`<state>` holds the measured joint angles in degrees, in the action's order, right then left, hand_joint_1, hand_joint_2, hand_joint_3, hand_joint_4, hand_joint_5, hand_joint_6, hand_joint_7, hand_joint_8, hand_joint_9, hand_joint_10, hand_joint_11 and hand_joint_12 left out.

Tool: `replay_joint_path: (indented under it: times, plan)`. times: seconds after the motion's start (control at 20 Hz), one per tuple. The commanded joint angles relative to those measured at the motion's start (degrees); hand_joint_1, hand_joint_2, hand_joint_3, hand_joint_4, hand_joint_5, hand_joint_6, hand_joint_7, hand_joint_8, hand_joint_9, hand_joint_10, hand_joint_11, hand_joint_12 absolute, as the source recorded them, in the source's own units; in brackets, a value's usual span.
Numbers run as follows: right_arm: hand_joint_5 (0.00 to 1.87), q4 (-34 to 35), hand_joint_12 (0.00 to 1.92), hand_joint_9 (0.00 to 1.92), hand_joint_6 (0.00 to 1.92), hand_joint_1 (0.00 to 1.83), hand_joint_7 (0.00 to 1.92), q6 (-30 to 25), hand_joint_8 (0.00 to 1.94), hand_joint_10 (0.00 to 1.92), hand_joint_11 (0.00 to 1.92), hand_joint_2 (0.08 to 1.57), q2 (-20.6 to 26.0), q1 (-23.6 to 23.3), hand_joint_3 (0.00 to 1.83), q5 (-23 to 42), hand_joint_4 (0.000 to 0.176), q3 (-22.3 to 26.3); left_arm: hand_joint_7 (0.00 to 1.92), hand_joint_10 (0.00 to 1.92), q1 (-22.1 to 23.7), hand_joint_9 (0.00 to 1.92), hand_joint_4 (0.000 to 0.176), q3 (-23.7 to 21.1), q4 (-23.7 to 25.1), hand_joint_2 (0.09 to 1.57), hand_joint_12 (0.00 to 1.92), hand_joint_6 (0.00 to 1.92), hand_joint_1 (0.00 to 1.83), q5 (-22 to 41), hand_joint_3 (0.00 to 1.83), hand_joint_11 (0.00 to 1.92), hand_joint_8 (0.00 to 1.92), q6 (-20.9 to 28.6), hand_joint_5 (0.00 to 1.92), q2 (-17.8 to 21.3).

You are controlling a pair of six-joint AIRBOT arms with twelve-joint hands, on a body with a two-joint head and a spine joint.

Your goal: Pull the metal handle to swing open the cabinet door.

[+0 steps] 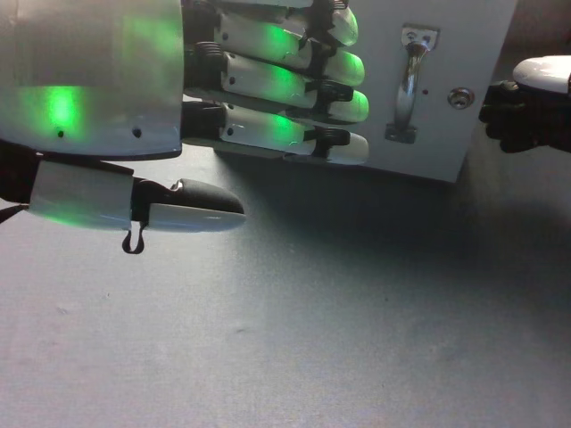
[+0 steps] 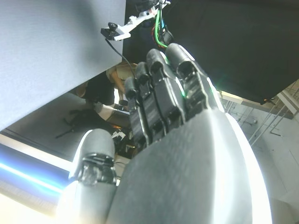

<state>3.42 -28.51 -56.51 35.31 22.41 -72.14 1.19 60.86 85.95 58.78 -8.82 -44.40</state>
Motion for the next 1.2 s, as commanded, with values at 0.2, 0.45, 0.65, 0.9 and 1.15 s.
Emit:
replay_joint_path:
  times: [0.2, 0.45, 0.65, 0.9, 1.15]
  plan:
    - [0.38, -1.27, 0.91, 0.35, 0.00, 0.03, 0.38, -0.89, 0.00, 0.00, 0.00, 1.57, 0.95, -1.04, 0.07, 6.41, 0.000, 1.82, 0.45, 0.00, 0.47, 0.42, 0.000, -0.02, -5.62, 1.57, 0.79, 0.00, 0.00, 1.43, 0.05, 0.06, 0.00, -0.54, 0.45, 0.36]
    - [0.38, -5.17, 0.91, 0.35, 0.00, 0.02, 0.38, -1.85, 0.00, 0.00, 0.00, 1.57, 3.04, -1.24, 0.07, 6.46, 0.000, 5.19, 0.45, 0.00, 0.47, 0.42, 0.000, -0.02, -5.62, 1.57, 0.79, 0.00, 0.00, 1.43, 0.05, 0.06, 0.00, -0.54, 0.45, 0.36]
    - [0.38, -17.53, 0.91, 0.35, 0.00, 0.02, 0.38, -11.34, 0.00, 0.00, 0.00, 1.57, 4.26, -1.24, 0.07, 6.98, 0.000, 6.39, 0.44, 0.00, 0.47, 0.42, 0.000, -0.02, -5.62, 1.57, 0.79, 0.00, 0.00, 1.43, 0.04, 0.06, 0.00, -0.54, 0.45, 0.36]
    - [0.38, -21.90, 0.90, 0.35, 0.00, 0.01, 0.38, -12.94, 0.00, 0.00, 0.00, 1.57, 5.17, -0.97, 0.07, 7.73, 0.000, 8.30, 0.45, 0.00, 0.47, 0.42, 0.000, -0.02, -5.62, 1.57, 0.79, 0.00, 0.00, 1.43, 0.04, 0.07, 0.00, -0.54, 0.45, 0.36]
    - [0.37, -23.21, 0.90, 0.35, 0.00, 0.02, 0.38, -12.94, 0.00, 0.00, 0.00, 1.57, 5.16, -0.90, 0.08, 8.30, 0.000, 9.51, 0.45, 0.00, 0.47, 0.42, 0.000, -0.02, -5.62, 1.57, 0.79, 0.00, 0.00, 1.43, 0.05, 0.06, 0.00, -0.54, 0.45, 0.36]
